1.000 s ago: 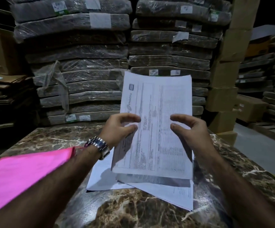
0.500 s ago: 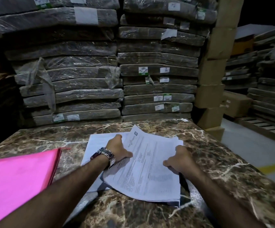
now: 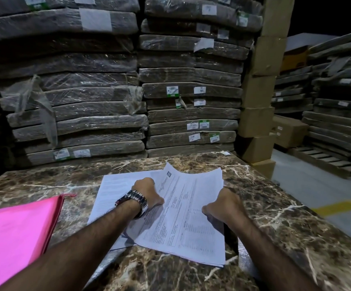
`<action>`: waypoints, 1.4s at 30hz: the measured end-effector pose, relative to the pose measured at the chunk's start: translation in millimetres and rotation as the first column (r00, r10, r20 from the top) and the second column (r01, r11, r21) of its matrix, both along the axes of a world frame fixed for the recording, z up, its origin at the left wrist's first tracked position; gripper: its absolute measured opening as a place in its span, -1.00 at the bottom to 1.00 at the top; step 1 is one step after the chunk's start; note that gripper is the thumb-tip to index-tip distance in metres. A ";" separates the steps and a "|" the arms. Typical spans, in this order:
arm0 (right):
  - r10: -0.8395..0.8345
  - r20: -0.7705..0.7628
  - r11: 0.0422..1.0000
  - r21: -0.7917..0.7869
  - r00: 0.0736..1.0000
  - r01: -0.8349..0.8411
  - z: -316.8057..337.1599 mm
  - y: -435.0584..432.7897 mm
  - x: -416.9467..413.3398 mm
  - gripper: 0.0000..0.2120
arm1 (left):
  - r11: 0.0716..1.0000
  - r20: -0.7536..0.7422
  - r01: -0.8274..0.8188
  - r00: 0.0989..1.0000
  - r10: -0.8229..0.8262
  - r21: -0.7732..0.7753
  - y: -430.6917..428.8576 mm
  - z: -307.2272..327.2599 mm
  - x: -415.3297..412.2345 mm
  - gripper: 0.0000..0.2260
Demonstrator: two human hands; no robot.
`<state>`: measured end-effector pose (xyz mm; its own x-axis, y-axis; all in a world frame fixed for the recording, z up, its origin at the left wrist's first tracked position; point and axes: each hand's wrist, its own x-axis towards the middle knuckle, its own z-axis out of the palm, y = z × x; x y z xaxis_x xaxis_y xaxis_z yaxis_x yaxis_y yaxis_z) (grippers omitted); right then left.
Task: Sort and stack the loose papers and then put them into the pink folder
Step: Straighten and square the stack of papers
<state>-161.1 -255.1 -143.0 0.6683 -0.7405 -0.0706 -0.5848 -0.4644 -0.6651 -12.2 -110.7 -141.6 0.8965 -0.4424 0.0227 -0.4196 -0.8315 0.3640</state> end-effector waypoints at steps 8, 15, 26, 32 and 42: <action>-0.138 0.309 0.823 0.564 0.941 -0.065 11.2 -0.5 -2.5 -0.69 | 0.999 -0.044 0.025 0.999 -0.024 0.034 -6.5 2.7 1.6 -0.64; -0.138 0.460 0.827 0.541 0.877 -0.153 7.0 -6.3 -2.7 -0.27 | 0.998 0.026 0.056 0.998 -0.057 0.041 -2.3 -0.3 3.7 -0.72; -0.047 0.403 0.848 0.500 0.914 -0.177 -6.4 -12.7 2.1 -0.78 | 0.998 -0.105 0.038 0.994 -0.043 -0.052 1.9 1.0 5.6 -0.71; 0.002 0.548 0.861 0.424 0.837 -0.280 7.4 -21.7 -5.0 -0.70 | 0.975 -0.354 -0.051 0.935 -0.029 -0.215 12.0 12.1 7.0 -0.26; 0.067 0.570 0.824 0.432 0.819 -0.368 16.5 -12.3 6.2 -0.69 | 0.787 -0.486 -0.154 0.850 -0.202 -0.597 52.3 17.7 13.3 -0.58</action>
